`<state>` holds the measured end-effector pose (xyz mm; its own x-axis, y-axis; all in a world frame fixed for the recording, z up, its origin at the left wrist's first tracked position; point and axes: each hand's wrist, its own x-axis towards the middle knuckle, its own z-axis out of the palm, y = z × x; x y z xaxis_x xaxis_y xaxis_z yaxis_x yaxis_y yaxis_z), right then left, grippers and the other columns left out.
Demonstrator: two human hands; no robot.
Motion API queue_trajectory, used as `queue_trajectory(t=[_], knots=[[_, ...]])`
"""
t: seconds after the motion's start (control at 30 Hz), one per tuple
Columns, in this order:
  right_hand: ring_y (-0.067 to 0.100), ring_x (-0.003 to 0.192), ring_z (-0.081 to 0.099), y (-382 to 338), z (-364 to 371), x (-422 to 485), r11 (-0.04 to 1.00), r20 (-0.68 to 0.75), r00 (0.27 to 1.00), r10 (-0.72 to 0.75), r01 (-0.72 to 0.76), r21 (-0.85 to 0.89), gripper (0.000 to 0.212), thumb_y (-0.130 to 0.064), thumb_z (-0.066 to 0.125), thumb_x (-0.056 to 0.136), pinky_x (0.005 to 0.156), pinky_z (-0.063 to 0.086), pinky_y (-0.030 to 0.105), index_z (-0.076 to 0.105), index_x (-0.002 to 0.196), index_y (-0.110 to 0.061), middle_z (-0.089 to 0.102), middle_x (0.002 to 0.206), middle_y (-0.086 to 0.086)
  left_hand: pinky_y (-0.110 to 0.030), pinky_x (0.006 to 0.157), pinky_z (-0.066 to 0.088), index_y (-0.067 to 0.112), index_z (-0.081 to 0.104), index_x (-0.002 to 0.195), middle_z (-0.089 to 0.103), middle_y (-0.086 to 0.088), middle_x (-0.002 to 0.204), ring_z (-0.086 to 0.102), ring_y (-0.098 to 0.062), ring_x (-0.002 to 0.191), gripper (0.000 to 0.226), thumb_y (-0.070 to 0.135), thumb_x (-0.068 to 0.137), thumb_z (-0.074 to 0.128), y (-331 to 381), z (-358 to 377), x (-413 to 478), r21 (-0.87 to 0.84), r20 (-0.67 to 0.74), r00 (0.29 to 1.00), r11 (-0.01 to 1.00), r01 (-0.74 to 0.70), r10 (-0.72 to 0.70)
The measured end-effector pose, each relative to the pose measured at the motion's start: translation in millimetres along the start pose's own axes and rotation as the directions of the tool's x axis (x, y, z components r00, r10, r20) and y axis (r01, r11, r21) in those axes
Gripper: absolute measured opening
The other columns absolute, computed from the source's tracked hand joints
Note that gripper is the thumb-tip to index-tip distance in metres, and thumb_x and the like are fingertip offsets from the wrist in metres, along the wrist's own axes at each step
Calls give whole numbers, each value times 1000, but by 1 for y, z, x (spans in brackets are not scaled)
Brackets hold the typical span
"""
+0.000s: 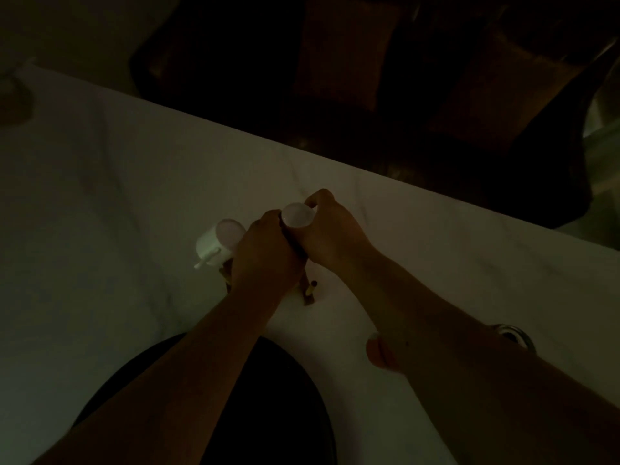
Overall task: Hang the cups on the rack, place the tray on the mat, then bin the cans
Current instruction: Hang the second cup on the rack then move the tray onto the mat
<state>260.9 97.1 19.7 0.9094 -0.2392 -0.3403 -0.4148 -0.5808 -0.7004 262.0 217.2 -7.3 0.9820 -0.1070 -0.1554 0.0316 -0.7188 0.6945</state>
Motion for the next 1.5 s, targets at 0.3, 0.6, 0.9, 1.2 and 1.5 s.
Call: queue_trajectory(t=[0.3, 0.6, 0.9, 1.2, 1.5], knots=[[11, 84, 65, 1, 3, 2, 1000, 11, 1000, -13, 13, 10, 49, -41, 73, 95, 67, 59, 31, 50, 130, -17, 63, 101, 0, -40, 88, 51, 13, 52, 133, 65, -6, 119, 64, -25, 107, 45, 23, 92, 68, 2, -7, -5, 15, 96, 995, 1000, -22, 21], [36, 136, 51, 1, -19, -23, 956, -34, 988, -149, 135, -259, 83, -58, 67, 93, 95, 50, 44, 32, 160, -24, 50, 152, 12, -45, 109, 38, 13, 45, 151, 54, -13, 147, 51, -33, 133, 67, 47, 94, 47, 20, -32, -25, 193, 31, 984, 965, -178, 175], [38, 161, -12, 53, -91, -130, 738, -152, 940, -306, 133, -662, 96, -93, 10, 89, 126, -3, 68, 5, 167, -38, 7, 178, 8, -64, 119, 23, 24, 34, 156, 32, -14, 165, 21, -37, 153, 102, 92, 81, 29, 57, -50, -77, 491, 145, 900, 760, -426, 411], [36, 162, -11, 141, -167, -240, 794, -328, 927, -180, -60, -605, 95, -92, 13, 90, 128, 2, 66, 5, 168, -37, 3, 178, 7, -57, 121, 18, 32, 30, 157, 26, -5, 168, 16, -29, 155, 98, 94, 81, 25, 115, -12, -169, 431, 248, 806, 684, -589, 538], [37, 162, -12, 242, -208, -329, 771, -426, 904, -19, -258, -582, 95, -91, 16, 91, 127, 6, 67, 2, 168, -37, 2, 178, 8, -57, 121, 23, 25, 30, 159, 24, -6, 169, 17, -31, 155, 97, 84, 82, 43, 155, 52, -250, 364, 392, 677, 571, -736, 623]])
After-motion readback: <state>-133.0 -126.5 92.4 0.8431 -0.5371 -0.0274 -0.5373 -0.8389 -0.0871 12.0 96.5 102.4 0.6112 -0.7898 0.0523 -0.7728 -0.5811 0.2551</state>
